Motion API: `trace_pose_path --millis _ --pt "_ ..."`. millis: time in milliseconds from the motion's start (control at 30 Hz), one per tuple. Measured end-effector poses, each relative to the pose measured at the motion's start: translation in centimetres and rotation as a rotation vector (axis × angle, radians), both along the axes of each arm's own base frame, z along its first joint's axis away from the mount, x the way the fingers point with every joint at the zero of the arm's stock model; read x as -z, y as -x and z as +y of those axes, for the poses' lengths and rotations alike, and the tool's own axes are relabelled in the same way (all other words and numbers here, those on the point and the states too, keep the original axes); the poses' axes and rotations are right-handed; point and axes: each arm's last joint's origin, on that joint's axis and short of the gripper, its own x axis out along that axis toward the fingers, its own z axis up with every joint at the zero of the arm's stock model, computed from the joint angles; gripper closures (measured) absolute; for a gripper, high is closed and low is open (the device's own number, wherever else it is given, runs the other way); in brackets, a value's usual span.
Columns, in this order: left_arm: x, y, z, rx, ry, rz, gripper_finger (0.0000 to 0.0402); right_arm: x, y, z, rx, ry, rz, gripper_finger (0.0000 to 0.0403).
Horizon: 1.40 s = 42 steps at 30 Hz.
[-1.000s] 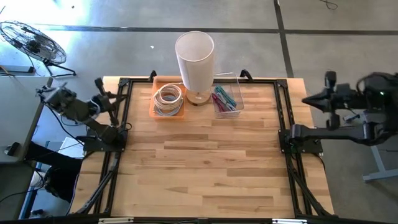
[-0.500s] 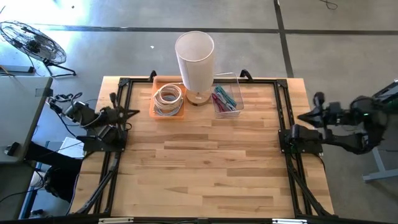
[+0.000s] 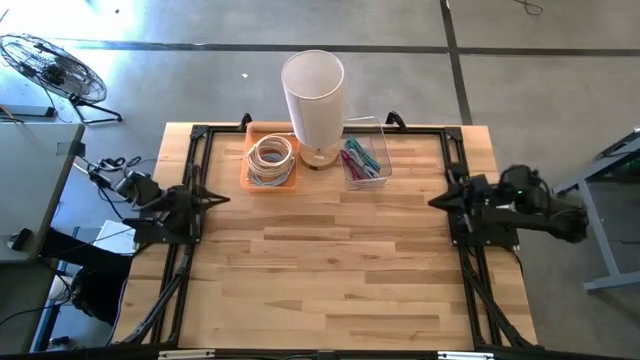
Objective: Pick & Place USB Port
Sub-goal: Return to Home Position
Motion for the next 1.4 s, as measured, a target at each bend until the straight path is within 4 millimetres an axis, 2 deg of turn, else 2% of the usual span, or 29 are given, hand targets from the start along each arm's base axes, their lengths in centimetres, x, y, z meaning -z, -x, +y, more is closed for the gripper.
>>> trace_pose_path --millis 233,467,567,1000,1400 --pt "2.7 -1.3 -1.2 0.141 0.010 0.047 0.0401 2.4 -2.0 -0.4 0.017 -0.030 -0.164 0.0403" --pt "3.8 -2.3 -2.1 0.277 0.002 -0.012 0.0401 5.9 -3.3 -0.6 0.043 -0.065 -0.139 0.0403" --pt "4.0 -2.5 -2.4 0.317 -0.005 -0.049 0.0401 6.8 -3.5 -0.7 0.051 -0.083 -0.144 0.0403" --pt "7.2 -3.7 -3.2 0.353 0.004 -0.071 0.0401 7.3 -3.7 -0.6 0.023 -0.057 -0.121 0.0403" --pt "7.4 -3.9 -3.1 0.299 -0.070 -0.117 0.0401 8.4 -3.9 -1.1 0.104 0.037 -0.023 0.0403"
